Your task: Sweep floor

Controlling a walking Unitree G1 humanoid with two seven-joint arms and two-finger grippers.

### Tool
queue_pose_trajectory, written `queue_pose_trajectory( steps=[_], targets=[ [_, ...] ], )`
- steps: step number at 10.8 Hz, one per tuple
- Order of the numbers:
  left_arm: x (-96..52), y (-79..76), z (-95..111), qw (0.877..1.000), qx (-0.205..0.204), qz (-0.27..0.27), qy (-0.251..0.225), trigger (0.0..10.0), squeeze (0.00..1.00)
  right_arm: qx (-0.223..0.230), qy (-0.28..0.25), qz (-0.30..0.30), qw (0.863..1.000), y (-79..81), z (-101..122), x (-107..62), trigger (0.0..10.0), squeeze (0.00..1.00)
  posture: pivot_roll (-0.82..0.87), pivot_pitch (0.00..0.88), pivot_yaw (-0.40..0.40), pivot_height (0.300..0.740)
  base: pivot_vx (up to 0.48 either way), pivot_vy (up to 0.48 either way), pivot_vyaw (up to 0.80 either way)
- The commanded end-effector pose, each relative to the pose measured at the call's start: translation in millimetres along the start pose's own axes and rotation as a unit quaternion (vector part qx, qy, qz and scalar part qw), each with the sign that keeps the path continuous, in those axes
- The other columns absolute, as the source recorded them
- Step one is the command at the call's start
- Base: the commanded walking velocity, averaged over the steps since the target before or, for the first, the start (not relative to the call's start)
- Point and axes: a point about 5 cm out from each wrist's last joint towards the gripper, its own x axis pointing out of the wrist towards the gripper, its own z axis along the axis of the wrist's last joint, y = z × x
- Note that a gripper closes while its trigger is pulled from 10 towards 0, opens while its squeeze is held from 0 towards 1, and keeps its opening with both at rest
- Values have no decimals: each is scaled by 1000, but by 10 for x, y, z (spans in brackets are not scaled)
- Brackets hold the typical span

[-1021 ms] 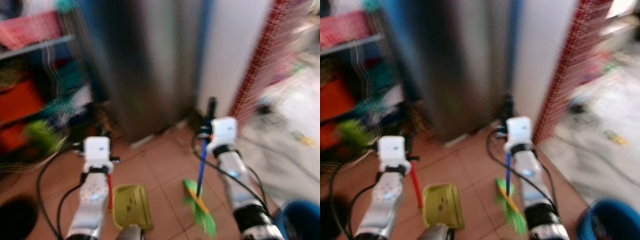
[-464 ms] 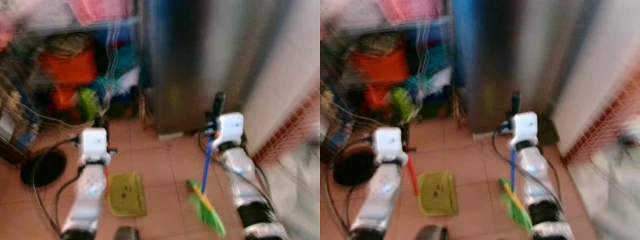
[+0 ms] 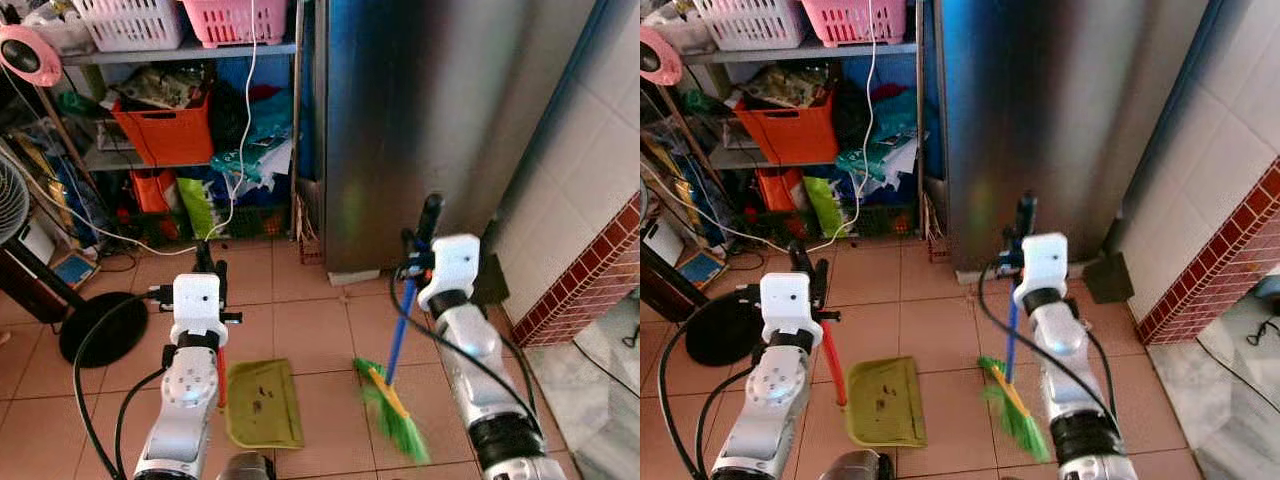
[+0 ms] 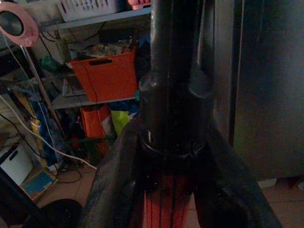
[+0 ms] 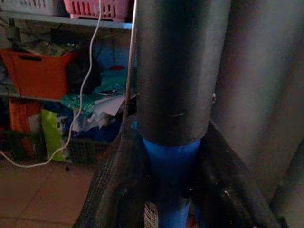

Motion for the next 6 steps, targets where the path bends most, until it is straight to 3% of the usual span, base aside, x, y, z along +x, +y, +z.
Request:
queue_pose_trajectory(
  steps=[1,6],
  targets=[
    [42,40,98,1000,9,0,-28,10000,0,-2,-20,6,1000,22,102,46,10000,0,-12,0,3,740,274,0,0],
    [35,26,96,999,7,-8,-31,10000,0,-25,-45,-22,998,-80,215,92,10000,0,-12,0,4,740,347,0,0]
  ],
)
